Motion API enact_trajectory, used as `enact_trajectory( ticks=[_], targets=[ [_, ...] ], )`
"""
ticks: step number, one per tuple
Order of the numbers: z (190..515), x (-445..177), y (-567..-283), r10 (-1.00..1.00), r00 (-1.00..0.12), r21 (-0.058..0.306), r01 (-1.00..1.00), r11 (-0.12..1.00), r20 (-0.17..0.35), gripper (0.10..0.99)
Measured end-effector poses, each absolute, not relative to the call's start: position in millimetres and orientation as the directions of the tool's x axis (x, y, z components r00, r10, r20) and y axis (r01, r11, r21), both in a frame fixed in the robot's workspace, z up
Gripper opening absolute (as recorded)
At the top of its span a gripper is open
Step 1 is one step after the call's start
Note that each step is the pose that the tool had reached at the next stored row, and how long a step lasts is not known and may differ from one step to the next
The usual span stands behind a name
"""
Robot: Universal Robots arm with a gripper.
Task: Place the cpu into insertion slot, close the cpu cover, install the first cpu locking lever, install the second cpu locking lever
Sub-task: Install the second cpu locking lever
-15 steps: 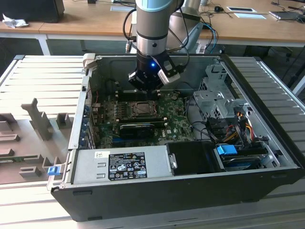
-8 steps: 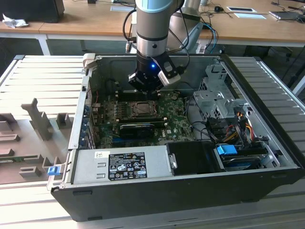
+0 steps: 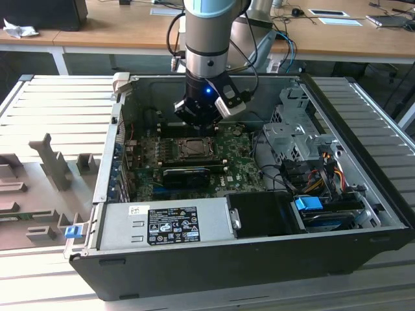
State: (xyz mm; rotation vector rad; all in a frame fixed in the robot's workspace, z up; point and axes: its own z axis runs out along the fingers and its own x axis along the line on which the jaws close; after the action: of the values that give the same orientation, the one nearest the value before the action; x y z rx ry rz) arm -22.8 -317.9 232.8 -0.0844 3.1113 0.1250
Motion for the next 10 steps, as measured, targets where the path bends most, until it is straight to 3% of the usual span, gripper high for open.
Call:
enact_trajectory(
  ticks=[10],
  targets=[
    [240.3, -23.3, -325.8, -0.053, -0.998, 0.08, -0.055, 0.995, -0.029, 0.106]
  ],
)
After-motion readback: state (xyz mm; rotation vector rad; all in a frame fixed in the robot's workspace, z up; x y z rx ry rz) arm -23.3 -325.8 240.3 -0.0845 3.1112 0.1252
